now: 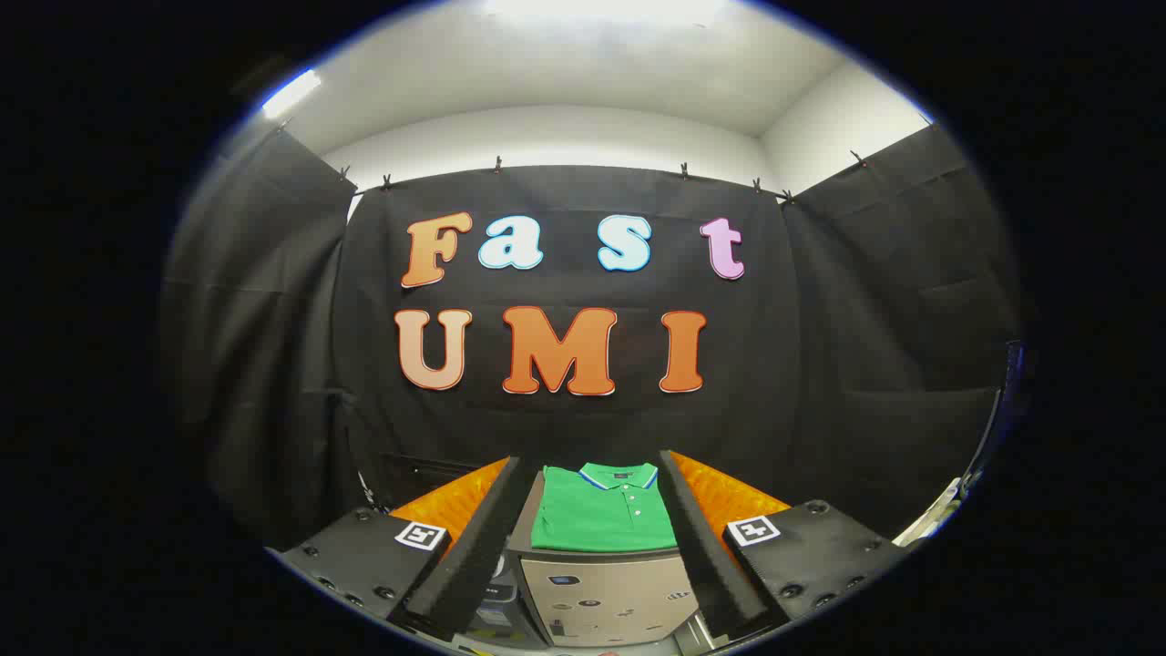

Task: Put the clothes into the washing machine and then close the washing machine lid.

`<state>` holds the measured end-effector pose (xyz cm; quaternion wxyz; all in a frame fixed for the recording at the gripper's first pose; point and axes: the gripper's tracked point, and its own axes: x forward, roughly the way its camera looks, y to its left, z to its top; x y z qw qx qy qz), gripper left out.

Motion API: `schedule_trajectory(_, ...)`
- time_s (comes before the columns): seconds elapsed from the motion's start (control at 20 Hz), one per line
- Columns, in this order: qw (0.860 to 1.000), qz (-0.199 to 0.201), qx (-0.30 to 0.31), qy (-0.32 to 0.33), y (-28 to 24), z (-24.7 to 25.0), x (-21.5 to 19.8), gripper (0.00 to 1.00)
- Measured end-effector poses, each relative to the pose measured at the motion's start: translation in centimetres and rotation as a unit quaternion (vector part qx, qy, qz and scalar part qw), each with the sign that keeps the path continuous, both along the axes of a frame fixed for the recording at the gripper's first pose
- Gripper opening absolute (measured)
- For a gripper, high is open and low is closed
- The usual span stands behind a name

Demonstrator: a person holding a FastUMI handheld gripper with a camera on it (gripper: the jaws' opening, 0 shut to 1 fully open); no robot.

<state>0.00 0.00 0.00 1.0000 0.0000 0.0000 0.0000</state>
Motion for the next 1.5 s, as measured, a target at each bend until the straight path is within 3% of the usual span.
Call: schedule_trajectory(1.5,1.000,0.011,0.004,0.007,-2.1,-0.7,1.3,0.96)
